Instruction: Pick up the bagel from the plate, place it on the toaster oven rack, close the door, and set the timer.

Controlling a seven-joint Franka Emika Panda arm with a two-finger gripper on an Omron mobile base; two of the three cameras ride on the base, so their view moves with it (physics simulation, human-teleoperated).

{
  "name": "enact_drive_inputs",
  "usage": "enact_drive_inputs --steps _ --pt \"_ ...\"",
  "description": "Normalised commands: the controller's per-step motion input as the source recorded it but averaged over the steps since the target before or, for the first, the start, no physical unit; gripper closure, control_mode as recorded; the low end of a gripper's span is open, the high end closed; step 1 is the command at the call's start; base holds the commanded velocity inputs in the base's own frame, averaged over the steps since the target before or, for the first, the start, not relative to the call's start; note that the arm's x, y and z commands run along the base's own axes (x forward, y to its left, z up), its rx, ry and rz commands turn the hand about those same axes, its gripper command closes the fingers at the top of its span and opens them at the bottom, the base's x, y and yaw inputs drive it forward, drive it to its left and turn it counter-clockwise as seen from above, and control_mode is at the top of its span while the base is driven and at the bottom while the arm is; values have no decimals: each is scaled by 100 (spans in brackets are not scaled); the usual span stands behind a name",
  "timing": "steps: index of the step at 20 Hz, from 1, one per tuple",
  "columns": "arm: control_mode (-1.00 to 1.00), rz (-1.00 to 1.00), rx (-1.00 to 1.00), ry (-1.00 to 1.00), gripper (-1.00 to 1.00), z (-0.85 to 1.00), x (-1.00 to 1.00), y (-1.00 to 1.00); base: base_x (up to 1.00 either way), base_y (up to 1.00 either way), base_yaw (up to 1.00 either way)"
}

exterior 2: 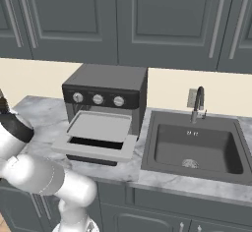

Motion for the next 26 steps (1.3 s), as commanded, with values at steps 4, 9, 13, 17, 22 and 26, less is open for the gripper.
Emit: enact_drive_inputs --steps 4,9,13,17,22,26 --pt "-100 -4 -2 0 -100 -28 16 9 0 0 0" --pt "-100 -3 -1 0 -100 -23 21 14 0 0 0" --pt "-100 -3 -1 0 -100 -16 23 13 0 0 0" --pt "-100 -3 -1 0 -100 -15 18 16 0 0 0" --pt "-100 -4 -2 0 -100 -14 13 17 0 0 0" --pt "-100 -4 -3 0 -100 -15 9 9 0 0 0"
